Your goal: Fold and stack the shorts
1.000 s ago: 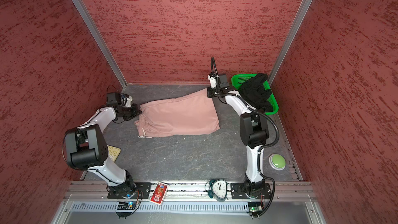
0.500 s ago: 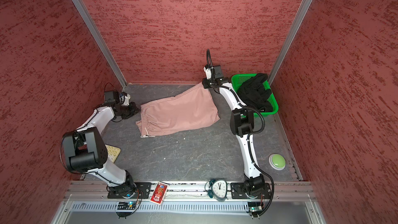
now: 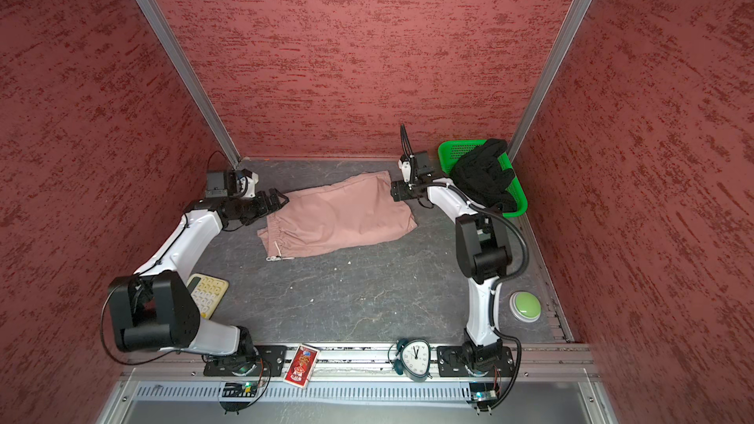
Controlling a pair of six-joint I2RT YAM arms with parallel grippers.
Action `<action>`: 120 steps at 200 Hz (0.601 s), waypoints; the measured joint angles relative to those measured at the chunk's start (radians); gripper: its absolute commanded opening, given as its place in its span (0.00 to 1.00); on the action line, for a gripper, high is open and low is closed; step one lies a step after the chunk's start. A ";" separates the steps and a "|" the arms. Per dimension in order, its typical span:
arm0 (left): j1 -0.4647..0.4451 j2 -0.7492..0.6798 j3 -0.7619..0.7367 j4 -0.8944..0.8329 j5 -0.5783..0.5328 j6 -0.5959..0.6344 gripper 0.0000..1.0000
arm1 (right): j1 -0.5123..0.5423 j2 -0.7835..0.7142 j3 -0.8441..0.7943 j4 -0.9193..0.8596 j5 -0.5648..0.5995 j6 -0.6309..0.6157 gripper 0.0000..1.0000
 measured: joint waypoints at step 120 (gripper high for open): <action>-0.136 0.032 -0.111 0.188 0.048 -0.051 0.99 | -0.006 -0.042 -0.359 0.270 0.062 0.116 0.21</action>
